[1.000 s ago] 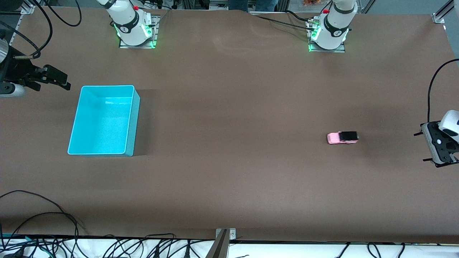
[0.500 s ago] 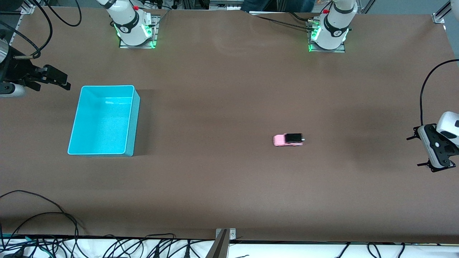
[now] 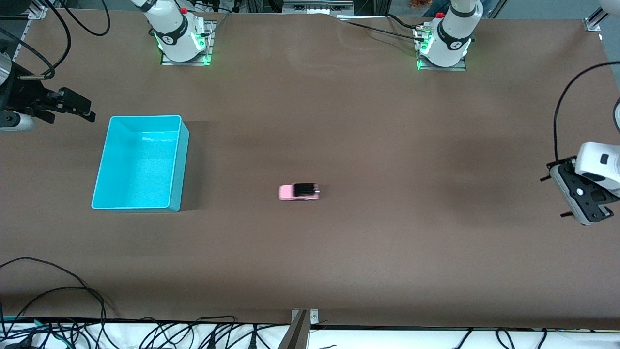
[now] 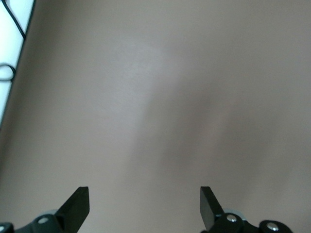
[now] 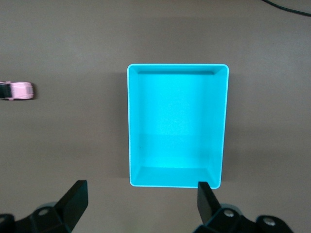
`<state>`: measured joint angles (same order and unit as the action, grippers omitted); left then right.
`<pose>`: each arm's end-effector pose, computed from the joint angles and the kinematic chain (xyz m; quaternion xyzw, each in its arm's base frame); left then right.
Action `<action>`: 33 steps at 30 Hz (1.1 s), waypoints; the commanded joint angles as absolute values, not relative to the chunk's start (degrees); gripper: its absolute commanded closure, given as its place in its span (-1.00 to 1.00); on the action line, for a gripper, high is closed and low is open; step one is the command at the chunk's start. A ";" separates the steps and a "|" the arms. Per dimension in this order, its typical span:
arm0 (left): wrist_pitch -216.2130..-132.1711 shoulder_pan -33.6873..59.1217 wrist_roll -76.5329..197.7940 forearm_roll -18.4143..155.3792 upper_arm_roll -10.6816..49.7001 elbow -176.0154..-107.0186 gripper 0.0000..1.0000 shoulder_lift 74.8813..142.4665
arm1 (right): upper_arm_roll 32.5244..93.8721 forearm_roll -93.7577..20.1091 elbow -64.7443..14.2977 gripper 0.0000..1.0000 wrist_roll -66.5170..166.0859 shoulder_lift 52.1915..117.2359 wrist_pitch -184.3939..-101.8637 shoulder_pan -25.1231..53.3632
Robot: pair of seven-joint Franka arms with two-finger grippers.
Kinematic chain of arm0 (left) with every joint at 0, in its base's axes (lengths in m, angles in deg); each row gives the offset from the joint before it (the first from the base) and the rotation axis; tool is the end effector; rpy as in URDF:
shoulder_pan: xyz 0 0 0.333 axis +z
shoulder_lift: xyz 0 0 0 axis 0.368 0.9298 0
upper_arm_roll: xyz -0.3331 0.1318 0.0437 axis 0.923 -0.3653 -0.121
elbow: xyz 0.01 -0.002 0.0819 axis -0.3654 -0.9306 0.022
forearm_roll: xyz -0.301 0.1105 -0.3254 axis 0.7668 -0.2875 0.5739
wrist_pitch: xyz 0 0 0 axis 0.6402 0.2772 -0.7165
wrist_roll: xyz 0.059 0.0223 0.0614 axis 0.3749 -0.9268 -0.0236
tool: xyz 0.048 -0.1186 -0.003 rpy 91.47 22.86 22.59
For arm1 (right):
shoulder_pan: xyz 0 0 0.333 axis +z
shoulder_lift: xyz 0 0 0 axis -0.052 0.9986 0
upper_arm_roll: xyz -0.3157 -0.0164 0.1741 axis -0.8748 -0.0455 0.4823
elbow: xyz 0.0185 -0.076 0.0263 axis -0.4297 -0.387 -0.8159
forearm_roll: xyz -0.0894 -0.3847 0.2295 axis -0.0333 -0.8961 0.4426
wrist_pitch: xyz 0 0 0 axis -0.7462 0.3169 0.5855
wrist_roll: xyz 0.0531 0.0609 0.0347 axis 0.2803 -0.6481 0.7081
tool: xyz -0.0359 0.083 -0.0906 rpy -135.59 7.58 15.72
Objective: Wind and store pink jeep toy
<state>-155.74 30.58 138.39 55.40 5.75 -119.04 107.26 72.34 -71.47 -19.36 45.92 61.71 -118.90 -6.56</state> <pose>0.7576 0.0781 0.4900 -0.8328 0.5528 0.0307 0.0004 0.6221 0.0061 0.6170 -0.9995 -0.0103 0.0200 0.0204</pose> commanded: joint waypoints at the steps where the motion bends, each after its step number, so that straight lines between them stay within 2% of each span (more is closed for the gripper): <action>1: -152.13 25.29 130.82 56.50 1.10 -121.69 -1.00 102.83 | 72.43 -71.74 -18.40 -1.00 46.51 61.95 -118.56 -6.76; 12: -148.18 24.14 119.65 59.23 1.10 -125.03 -1.00 98.96 | 72.43 -71.74 -18.40 -1.00 46.51 61.95 -118.56 -6.76; 33: -148.61 20.36 83.87 60.28 0.92 -135.05 -1.00 88.68 | 72.60 -72.35 -18.75 -1.00 46.69 62.04 -117.51 -6.58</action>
